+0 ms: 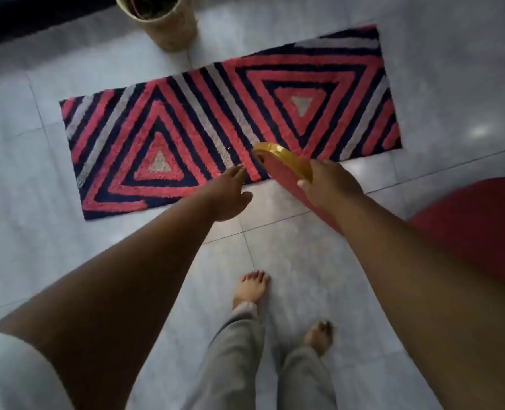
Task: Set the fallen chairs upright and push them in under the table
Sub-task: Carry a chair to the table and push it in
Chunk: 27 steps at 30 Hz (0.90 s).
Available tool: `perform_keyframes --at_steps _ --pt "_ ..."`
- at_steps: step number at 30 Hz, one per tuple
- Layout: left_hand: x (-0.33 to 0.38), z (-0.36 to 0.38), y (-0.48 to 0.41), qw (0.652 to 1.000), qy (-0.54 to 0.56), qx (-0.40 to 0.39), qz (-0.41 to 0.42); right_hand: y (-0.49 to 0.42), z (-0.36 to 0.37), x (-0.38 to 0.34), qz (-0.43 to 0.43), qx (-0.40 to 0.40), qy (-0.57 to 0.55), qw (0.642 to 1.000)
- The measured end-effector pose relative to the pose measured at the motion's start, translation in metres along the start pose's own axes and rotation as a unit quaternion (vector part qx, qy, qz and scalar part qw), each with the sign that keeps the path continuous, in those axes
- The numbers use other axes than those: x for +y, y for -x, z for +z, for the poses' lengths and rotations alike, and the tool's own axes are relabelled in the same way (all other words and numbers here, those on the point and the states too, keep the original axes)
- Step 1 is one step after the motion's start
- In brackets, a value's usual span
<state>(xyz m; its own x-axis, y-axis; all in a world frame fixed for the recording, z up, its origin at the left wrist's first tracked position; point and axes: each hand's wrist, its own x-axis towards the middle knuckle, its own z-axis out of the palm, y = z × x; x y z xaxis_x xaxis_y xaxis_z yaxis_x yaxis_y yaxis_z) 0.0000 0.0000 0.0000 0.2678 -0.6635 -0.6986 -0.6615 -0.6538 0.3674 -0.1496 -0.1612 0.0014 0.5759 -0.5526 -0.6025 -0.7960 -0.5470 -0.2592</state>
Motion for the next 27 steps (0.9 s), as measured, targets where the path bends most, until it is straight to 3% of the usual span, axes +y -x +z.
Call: perform_keyframes --at_steps 7,13,23,27 --pt "0.01 0.01 -0.053 0.998 -0.006 0.019 0.052 -0.035 0.028 -0.009 -0.023 0.063 0.018 0.998" --pt "0.024 0.01 -0.051 0.998 0.013 0.033 0.043 -0.005 0.018 -0.001 -0.05 0.083 0.036 0.995" --pt "0.055 -0.018 0.015 0.996 0.023 0.016 0.087 0.173 -0.063 0.027 -0.065 0.064 -0.041 0.995" --pt "0.084 -0.034 0.06 0.994 0.014 -0.036 0.101 0.261 -0.114 0.056 -0.023 0.045 -0.074 0.996"
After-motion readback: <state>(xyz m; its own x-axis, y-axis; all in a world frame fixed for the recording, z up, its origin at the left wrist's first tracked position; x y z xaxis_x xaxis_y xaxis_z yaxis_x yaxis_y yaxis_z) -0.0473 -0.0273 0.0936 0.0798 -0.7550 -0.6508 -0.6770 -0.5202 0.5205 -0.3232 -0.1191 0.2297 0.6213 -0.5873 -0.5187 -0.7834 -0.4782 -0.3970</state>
